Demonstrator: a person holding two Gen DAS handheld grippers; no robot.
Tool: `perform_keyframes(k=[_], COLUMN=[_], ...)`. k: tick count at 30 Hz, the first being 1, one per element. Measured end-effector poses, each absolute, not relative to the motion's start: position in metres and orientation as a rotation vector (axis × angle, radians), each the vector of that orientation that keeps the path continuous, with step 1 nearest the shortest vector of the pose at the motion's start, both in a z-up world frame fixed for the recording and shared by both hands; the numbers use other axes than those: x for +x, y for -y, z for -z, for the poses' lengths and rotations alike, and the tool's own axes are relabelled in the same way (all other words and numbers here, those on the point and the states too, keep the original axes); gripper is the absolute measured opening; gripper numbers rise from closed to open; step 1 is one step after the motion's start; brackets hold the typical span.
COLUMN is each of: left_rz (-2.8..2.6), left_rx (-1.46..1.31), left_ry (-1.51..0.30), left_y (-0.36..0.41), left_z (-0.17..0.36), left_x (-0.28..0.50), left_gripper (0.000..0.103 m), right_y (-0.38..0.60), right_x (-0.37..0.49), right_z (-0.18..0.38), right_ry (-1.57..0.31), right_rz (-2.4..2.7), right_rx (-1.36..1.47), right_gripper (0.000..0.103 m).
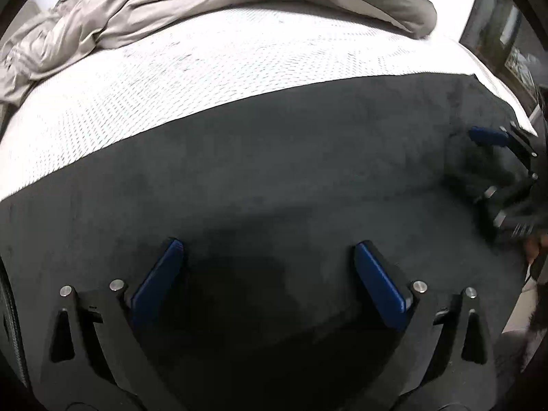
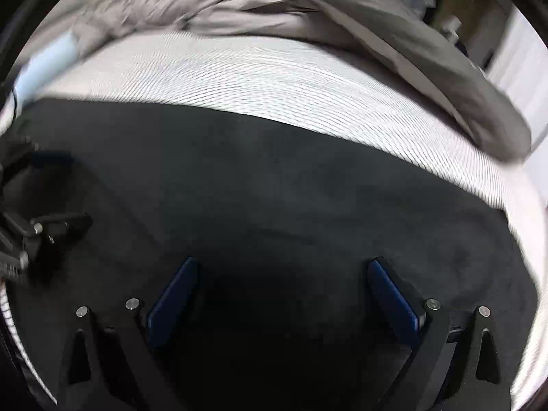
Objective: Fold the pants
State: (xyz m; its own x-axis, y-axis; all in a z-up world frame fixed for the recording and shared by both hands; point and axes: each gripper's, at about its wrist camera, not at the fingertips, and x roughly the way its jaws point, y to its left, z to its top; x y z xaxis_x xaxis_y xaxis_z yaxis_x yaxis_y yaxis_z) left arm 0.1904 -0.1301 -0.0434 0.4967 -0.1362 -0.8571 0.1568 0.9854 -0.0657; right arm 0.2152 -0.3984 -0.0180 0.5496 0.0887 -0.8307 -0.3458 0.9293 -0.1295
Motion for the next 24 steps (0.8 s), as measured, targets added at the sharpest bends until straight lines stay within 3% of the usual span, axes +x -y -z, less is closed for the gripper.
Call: perform_keyframes(k=[9,17,24], left_rz=[0.173,0.237,0.217], left_rx=[0.019,-0.034,0.059], left_ry=[-1.029,-0.974,-1.059], left_y=[0.114,0.14,0.16], left_z=[0.04,0.015,0.047], left_x=[0.179,0.19,0.217], left_gripper=[0.097,0.098,0.1], right_y=[0.511,0.426,0.37], right_x=[0.211,0.196,0.251], right_z=[0.007,-0.03,0.022], right_ry=[-0.918,-0.824,-0.961], right_rz=[0.123,-0.102,-0.198], right_rx=[-0.254,-0.249,-0.344], right_gripper=[0.1,0.1,0.1])
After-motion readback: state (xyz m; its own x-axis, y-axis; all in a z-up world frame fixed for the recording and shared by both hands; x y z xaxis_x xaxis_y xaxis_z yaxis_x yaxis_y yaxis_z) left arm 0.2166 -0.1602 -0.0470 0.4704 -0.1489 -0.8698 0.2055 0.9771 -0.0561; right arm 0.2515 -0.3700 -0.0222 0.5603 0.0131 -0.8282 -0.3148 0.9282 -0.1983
